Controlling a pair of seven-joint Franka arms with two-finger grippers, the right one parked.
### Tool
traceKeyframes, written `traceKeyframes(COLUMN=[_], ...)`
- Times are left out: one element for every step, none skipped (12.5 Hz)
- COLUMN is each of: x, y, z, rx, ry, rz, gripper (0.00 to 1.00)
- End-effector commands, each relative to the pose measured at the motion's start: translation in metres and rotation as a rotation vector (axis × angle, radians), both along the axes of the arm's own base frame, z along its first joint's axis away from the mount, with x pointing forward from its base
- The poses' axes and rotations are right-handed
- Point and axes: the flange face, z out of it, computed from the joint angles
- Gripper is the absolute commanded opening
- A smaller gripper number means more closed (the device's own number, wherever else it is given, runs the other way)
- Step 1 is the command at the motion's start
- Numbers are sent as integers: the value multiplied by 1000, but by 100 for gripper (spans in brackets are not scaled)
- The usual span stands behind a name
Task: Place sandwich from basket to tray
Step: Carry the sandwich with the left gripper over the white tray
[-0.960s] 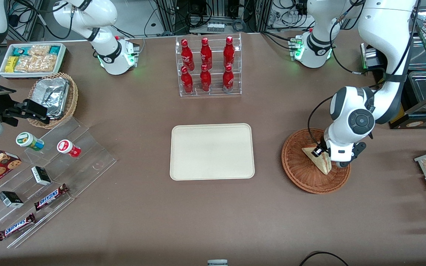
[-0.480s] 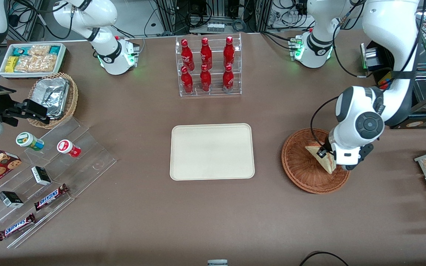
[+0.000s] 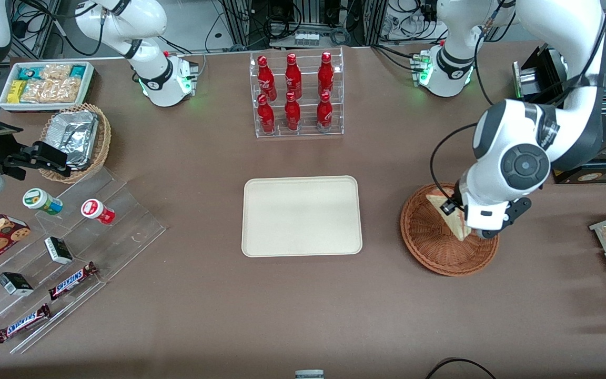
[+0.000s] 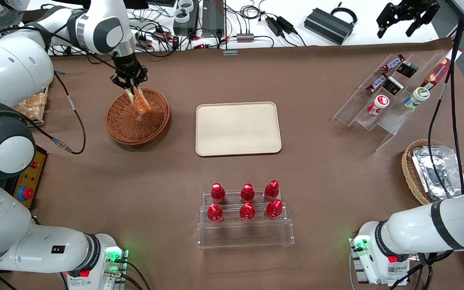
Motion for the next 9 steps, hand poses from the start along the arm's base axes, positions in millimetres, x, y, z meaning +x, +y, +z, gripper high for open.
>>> traceKeyframes(x=[-6,-11,-12,-13,-13,-11,-7,-9,-16], y=[-48,-70,-94,-123,-148,-172,-189,-207,-228], z=[10,2,-8,-17,-26,-30,-34,-43,-50], rx=[-11,-17,-27,-38,-49,-68,-85,-91,-101], ry=[-3,1,2,-2,3,-10,-19,-18,-28], rz=[-60,-103,-140,-171,-199,-224,-237,-255,-288], gripper=[0,0,0,0,0,0,0,0,0])
